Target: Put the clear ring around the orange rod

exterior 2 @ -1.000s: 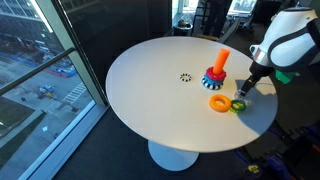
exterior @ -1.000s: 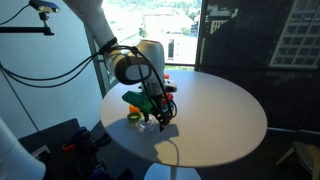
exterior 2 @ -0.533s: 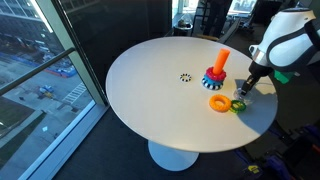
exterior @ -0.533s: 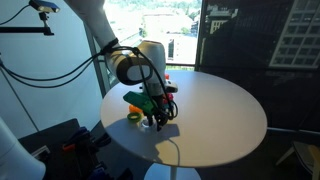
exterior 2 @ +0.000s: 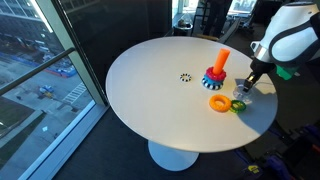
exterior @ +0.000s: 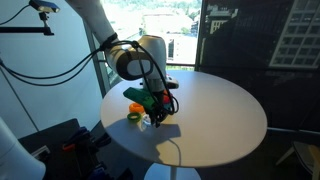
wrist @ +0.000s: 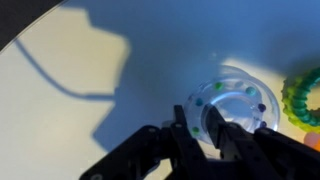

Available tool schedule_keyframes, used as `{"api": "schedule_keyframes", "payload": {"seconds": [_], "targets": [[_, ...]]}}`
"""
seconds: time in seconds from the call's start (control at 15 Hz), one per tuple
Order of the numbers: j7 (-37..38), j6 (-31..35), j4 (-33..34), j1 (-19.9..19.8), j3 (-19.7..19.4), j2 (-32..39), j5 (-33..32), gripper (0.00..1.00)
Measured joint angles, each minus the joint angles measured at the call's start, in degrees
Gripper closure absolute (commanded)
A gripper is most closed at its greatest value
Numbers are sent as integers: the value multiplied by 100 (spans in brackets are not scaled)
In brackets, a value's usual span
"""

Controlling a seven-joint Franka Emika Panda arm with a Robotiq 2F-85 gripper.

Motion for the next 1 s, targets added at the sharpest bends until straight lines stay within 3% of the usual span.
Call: {"api": "schedule_keyframes", "payload": {"seconds": [0.6,1.0], "targets": [[0,-1497,173,-1,-95,-1421,-13,91],[-1,-2433,647,7,-92,-1970,4,91]]}}
